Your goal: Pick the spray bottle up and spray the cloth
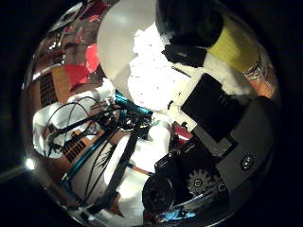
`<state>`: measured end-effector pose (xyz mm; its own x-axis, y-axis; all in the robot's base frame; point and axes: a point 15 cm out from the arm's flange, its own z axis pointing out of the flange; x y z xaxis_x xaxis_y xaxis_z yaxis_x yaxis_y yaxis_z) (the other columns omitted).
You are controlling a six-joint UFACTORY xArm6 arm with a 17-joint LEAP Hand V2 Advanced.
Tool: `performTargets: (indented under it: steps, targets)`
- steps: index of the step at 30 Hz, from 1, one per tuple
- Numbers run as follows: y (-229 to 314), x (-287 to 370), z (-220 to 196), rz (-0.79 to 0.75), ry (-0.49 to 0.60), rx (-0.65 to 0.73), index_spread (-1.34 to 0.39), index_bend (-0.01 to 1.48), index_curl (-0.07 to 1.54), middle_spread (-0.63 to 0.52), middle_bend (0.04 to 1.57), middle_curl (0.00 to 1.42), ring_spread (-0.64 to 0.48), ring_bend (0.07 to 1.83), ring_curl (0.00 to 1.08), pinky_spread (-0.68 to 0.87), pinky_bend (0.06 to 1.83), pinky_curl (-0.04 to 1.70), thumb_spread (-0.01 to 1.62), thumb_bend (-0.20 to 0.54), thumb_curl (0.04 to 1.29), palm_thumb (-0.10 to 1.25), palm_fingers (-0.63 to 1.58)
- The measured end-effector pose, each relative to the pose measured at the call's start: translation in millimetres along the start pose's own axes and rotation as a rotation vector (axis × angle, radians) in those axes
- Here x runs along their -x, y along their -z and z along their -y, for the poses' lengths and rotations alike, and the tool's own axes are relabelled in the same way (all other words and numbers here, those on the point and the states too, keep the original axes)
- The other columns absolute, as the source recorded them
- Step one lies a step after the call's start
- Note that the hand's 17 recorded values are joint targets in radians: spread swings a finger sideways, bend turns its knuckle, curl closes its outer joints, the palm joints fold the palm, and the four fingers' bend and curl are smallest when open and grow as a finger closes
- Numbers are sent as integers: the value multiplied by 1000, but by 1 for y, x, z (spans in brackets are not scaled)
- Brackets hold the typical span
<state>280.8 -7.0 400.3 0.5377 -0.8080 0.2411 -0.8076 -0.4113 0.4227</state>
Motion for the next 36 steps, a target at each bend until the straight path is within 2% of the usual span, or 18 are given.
performTargets:
  steps: [3, 9, 18, 25, 27, 32, 36]
  targets:
    - [-2, 17, 11, -24, 23, 20, -183, 1193, 666, -87, 1359, 588, -160, 1467, 579, -235, 1051, 1186, 1137, -11, 654, 1006, 1205]
    - [-62, 43, 11, -30, 39, 183, -183, 1191, 666, -88, 1362, 590, -160, 1466, 579, -242, 1045, 1195, 1139, -11, 659, 1004, 1206]
    - [-81, 63, 25, -55, 68, 186, -185, 1187, 669, -87, 1359, 590, -160, 1467, 579, -249, 1042, 1202, 1152, -11, 659, 1001, 1204]
    - [-66, 65, 30, -24, 71, 110, -186, 1185, 671, -87, 1358, 588, -160, 1466, 579, -252, 1040, 1205, 1152, -11, 660, 1000, 1206]
    - [-50, 69, 33, 20, 70, 49, -186, 1184, 672, -87, 1358, 587, -160, 1466, 579, -253, 1039, 1205, 1152, -11, 660, 1000, 1206]
    - [-6, 92, 39, 203, 88, -99, -186, 1185, 672, -87, 1360, 587, -160, 1467, 580, -246, 1034, 1214, 1153, -11, 660, 1000, 1204]
    - [31, 126, 43, 409, 123, -205, -186, 1184, 673, -87, 1360, 587, -160, 1467, 580, -242, 1035, 1224, 1145, -11, 658, 1008, 1205]
